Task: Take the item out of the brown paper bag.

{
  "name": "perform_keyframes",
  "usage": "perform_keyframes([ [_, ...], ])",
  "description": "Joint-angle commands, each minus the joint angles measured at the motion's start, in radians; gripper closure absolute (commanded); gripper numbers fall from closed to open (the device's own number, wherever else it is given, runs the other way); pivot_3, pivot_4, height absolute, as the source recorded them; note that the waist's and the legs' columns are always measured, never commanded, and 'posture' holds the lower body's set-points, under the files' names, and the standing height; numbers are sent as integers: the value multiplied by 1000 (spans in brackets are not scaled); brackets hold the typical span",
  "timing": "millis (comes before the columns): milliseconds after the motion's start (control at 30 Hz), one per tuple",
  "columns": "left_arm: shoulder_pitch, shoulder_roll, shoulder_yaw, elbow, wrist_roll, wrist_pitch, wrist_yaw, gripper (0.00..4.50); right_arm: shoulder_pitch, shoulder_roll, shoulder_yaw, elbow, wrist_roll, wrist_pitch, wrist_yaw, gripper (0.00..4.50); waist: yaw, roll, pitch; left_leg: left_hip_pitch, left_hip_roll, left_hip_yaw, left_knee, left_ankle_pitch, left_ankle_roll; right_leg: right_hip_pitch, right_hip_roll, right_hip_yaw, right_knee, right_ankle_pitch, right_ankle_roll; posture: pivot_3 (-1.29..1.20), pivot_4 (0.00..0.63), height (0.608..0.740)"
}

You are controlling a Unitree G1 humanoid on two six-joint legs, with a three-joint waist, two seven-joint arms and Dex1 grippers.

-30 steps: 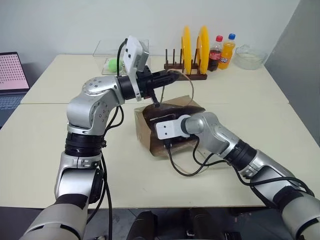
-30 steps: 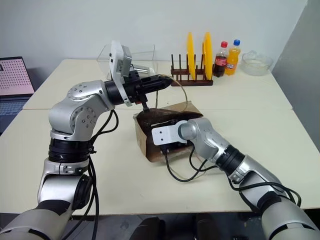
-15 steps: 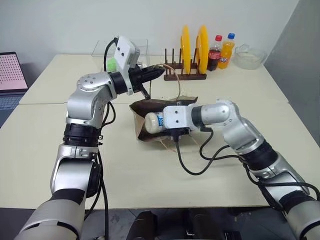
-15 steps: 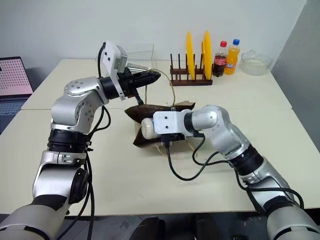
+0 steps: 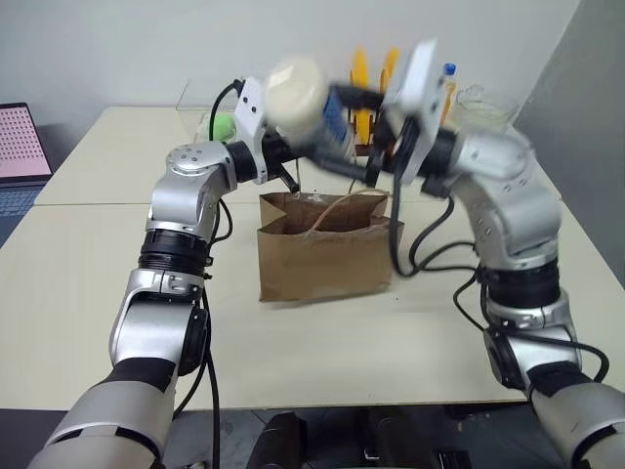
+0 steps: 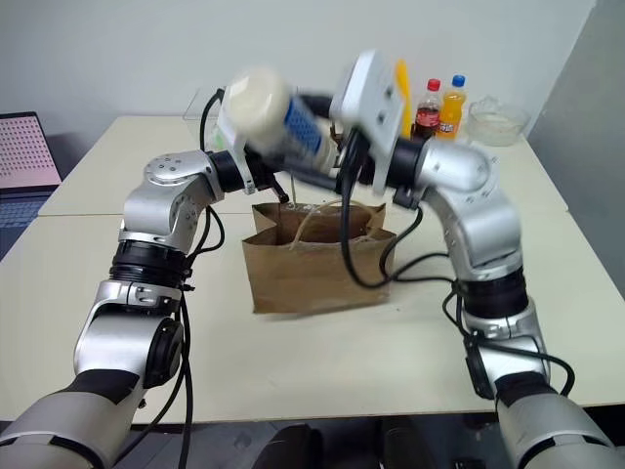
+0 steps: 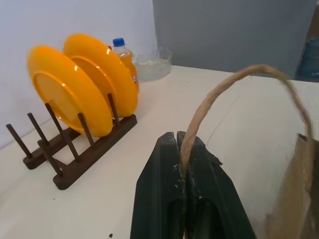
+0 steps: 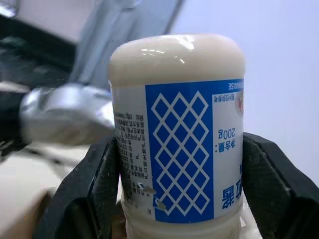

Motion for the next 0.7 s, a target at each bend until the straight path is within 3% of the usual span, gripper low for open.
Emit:
perform_keyframes([
  [33,-26,8,10,-27,1,-14,-7,4500,-33,-111,-106,55,2,-50,-26,1462,2,0,0,0,0,0,0,0,0,0,0,0,0,0,0,0,150,740],
  [200,-28,12,16,-38,-5,-6,-13,4500,0,-233,-122,117,-39,-96,-39,1462,2,0,0,-1,0,2,-1,0,1,0,0,1,-1,0,0,0,150,740],
  [433,-28,26,19,-46,-3,-7,-22,4500,262,-429,46,211,-252,-208,31,1462,0,0,0,0,0,6,-1,0,1,0,0,3,-2,0,0,0,150,740],
  [533,-31,34,28,-46,-4,-4,-11,4500,322,-436,139,307,-351,-290,15,1462,-3,0,1,0,0,7,-1,0,1,-1,0,5,-1,0,0,0,150,740],
  [700,-8,39,29,-79,-10,11,-5,4500,297,-402,239,463,-448,-358,14,1462,-8,1,3,1,1,9,-1,0,1,-3,1,6,3,0,0,0,150,740],
])
